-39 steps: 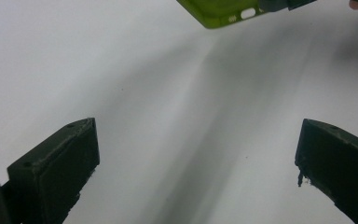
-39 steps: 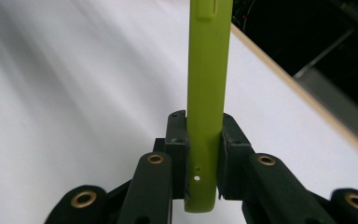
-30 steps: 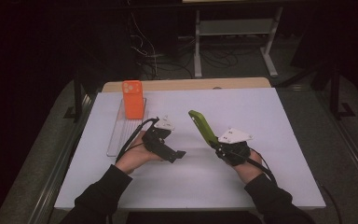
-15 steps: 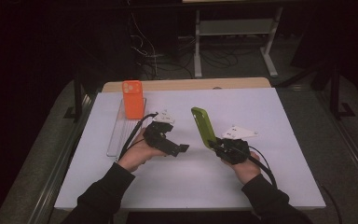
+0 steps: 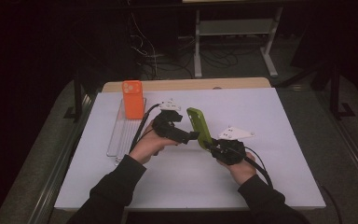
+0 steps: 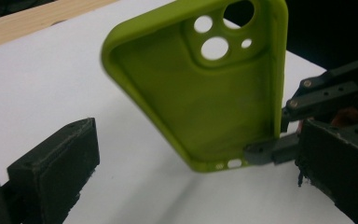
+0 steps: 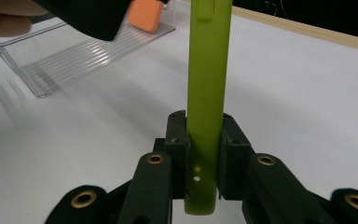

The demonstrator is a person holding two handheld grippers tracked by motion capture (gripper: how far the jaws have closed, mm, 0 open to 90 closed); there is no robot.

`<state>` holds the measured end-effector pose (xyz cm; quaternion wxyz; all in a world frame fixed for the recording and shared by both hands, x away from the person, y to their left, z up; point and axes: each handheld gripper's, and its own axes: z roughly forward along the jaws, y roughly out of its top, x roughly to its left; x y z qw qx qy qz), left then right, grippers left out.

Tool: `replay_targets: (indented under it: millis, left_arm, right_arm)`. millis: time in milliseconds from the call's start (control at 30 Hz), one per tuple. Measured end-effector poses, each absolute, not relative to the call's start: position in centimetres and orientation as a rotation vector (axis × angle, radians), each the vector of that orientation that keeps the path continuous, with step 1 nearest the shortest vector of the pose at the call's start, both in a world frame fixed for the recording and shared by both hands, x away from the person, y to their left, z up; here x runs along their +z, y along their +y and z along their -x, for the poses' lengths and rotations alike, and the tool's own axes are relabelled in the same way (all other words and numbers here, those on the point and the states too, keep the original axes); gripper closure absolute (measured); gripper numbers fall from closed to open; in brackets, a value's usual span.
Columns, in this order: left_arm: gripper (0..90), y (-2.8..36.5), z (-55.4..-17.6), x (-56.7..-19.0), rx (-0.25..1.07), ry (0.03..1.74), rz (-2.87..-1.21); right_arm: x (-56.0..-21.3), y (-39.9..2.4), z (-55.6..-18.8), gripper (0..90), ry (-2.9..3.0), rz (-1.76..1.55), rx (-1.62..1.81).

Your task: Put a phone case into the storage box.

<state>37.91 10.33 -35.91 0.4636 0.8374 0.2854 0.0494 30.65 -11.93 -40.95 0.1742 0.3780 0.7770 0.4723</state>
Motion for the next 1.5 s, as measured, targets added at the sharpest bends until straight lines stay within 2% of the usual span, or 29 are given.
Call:
replay_targets:
  millis: [733,800,1200,1267,1367,1500]
  left_arm:
    - [0.0,8.3,-39.0,-36.4,0.089,0.729,-1.986]
    - [4.0,8.4,-39.0,-36.4,0.091,0.736,-1.971]
    - [11.0,8.5,-38.9,-36.0,0.081,0.715,-1.976]
    - [12.1,8.4,-38.8,-35.9,0.089,0.709,-1.98]
    - [12.8,8.6,-39.0,-35.5,0.12,0.709,-1.991]
    - [13.0,9.3,-39.5,-34.6,0.148,0.727,-2.003]
  right_arm:
    - [-40.9,-11.1,-30.5,75.9,2.217,-1.051,1.38]
    - [-40.9,-11.1,-30.5,75.9,2.217,-1.048,1.378]
    - [-41.2,-10.8,-30.4,75.2,2.236,-1.041,1.317]
    - [-41.2,-10.7,-30.5,70.2,2.239,-1.034,1.308]
    - [-41.2,-10.8,-30.5,54.3,2.247,-1.044,1.284]
    - [-41.3,-11.8,-30.7,45.4,2.278,-1.063,1.268]
